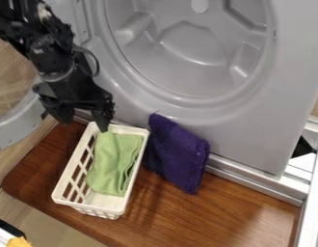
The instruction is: Moved the white basket to the left side of the table
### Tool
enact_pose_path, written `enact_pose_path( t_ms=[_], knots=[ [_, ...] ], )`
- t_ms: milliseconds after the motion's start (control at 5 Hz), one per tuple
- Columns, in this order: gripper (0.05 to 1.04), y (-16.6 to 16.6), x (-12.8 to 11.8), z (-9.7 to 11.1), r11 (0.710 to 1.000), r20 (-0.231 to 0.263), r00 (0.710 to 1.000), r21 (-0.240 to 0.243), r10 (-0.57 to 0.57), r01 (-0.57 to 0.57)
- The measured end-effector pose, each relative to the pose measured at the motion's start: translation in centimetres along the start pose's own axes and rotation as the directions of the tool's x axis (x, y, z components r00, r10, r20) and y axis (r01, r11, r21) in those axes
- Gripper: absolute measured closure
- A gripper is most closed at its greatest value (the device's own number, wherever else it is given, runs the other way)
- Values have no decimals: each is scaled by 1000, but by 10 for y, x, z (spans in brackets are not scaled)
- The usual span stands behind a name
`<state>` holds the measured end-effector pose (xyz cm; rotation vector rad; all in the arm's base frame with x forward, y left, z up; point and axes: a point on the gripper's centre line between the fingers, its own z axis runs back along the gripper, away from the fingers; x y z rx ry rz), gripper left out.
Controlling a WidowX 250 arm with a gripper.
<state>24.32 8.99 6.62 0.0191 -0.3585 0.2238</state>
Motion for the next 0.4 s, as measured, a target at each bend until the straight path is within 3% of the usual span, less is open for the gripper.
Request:
enact_pose_path(
  t_ms=[200, 400],
  knots=[
    [83, -2, 0, 12, 1000, 23, 1000, -5, -9, 9],
    [83, -2, -3, 14, 999, 11, 1000, -43, 11, -11]
  ],
)
